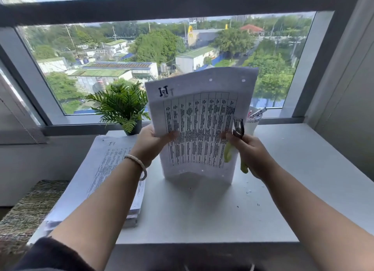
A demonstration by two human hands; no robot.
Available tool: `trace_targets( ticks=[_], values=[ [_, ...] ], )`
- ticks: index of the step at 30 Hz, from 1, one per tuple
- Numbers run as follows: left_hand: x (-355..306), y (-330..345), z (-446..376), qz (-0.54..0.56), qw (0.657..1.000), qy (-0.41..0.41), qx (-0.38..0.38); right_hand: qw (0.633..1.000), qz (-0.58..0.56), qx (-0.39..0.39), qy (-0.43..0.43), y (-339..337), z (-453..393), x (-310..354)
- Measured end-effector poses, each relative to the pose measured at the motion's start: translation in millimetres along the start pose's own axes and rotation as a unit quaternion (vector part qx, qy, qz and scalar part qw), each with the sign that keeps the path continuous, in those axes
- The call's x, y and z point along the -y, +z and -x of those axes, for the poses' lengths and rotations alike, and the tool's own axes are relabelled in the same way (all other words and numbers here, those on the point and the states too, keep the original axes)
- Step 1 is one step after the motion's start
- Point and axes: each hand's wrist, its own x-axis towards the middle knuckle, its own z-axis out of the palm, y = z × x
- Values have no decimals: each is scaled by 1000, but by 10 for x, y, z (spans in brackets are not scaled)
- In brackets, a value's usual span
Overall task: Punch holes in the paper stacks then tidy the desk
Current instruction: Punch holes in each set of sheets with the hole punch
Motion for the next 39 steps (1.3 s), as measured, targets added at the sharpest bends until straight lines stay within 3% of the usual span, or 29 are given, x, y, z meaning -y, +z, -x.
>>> trace_targets(
  ticks=[3, 8, 11, 16, 20, 22, 25, 29, 32, 35, 39],
  values=[
    [14, 32, 23, -13, 1000, -8, -16, 1000, 13, -3, -4, 17, -4, -22],
    [-133, 91, 0, -57, 995, 61, -61, 999, 22, -19, -32, 33, -70, 120],
    [-376, 48, -54, -19, 997, 69, -26, 1000, 2, 3, -26, -94, -98, 355],
    [-360, 1, -20, 92, 987, -116, 64, 979, -25, 147, 137, -384, -124, 569],
    [190, 82, 179, 110, 959, -255, 62, 969, 48, 112, 216, -572, -152, 341],
    [420, 135, 281, 121, 947, -289, 66, 960, 137, 80, 231, -678, -192, 226],
    [642, 207, 396, 128, 936, -320, 65, 913, 326, 74, 236, -719, -218, 130],
    [817, 254, 478, 100, 931, -348, 49, 776, 587, 90, 211, -624, -256, 19],
    [862, 245, 487, 104, 935, -338, 33, 711, 666, 61, 219, -538, -348, -187],
    [873, 231, 508, 117, 935, -332, 31, 696, 677, 33, 237, -445, -414, -372],
    [895, 204, 529, 126, 935, -331, 35, 733, 631, 18, 253, -444, -515, -426]
  ],
)
